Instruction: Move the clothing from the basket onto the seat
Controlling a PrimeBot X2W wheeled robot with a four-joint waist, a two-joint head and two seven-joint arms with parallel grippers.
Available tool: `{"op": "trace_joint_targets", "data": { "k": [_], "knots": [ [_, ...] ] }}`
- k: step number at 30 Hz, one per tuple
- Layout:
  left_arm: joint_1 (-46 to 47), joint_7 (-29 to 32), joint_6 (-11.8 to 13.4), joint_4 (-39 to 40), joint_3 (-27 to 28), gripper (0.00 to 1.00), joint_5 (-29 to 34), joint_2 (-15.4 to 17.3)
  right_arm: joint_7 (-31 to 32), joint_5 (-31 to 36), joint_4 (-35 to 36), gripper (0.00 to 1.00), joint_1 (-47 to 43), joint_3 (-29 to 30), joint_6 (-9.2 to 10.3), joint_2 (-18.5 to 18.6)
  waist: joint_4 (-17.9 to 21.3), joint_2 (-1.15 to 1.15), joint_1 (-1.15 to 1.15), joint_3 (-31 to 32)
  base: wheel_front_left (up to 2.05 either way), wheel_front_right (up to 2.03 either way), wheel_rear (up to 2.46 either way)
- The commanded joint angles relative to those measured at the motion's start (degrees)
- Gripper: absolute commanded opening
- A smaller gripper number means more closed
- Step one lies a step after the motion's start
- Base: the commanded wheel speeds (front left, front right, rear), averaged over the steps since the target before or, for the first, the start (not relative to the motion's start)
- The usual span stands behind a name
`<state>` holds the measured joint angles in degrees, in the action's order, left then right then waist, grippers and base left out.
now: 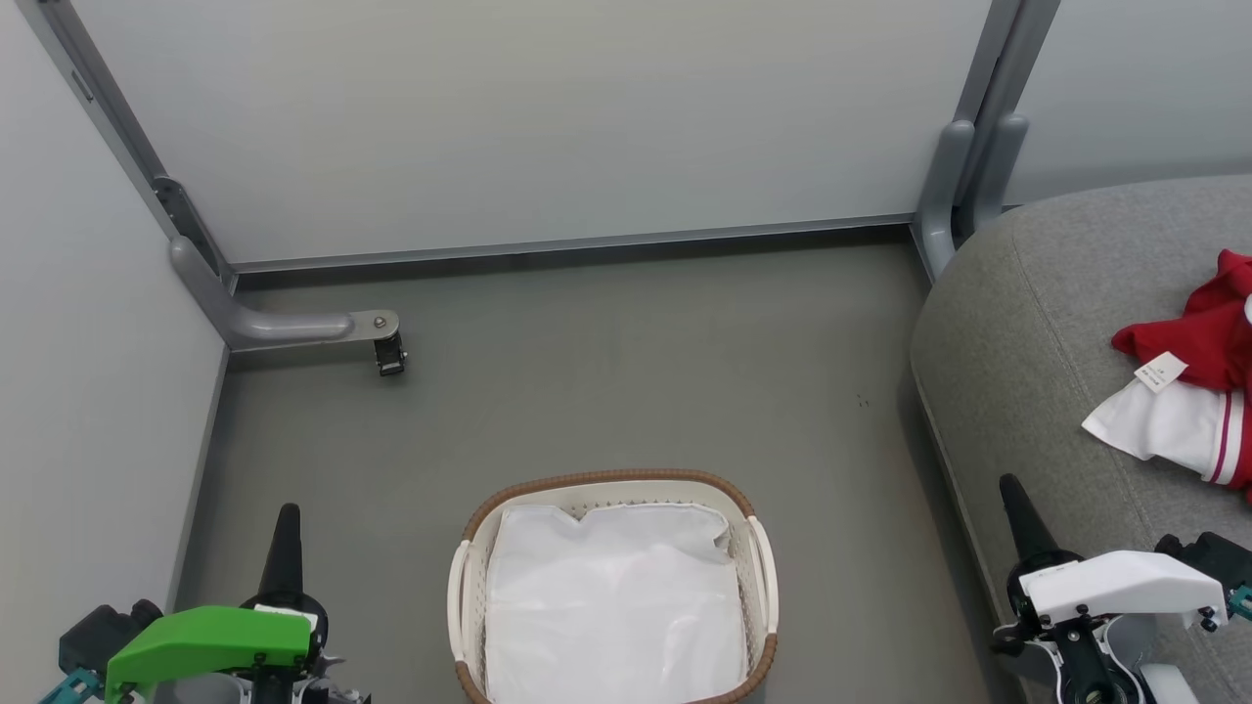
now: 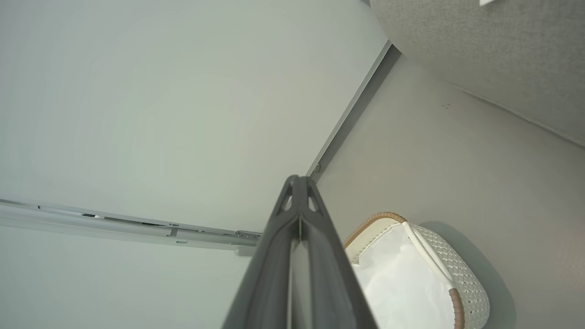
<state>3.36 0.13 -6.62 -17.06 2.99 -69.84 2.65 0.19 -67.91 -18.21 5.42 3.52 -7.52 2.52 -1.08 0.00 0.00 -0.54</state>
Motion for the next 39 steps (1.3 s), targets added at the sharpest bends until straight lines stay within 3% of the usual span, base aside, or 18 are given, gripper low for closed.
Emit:
{"op": "trace_joint_targets", "data": {
  "k": [1, 39],
  "knots": [
    [1.77, 0.43, -0.34, 0.64, 0.33, 0.00, -1.53, 0.27, 0.36, -1.51, 0.82, 0.00, 1.04, 0.39, 0.03, 0.33, 0.03, 0.00, 0.00, 0.01, 0.00, 0.00, 0.00],
    [2.93, 5.30, -0.91, 2.66, 3.03, 0.00, -18.22, 0.35, 5.26, -19.68, 3.66, 0.00, 1.01, 2.58, 0.04, 0.48, 0.81, 0.00, 0.00, 0.27, 0.00, 0.00, 0.00]
  ]
}}
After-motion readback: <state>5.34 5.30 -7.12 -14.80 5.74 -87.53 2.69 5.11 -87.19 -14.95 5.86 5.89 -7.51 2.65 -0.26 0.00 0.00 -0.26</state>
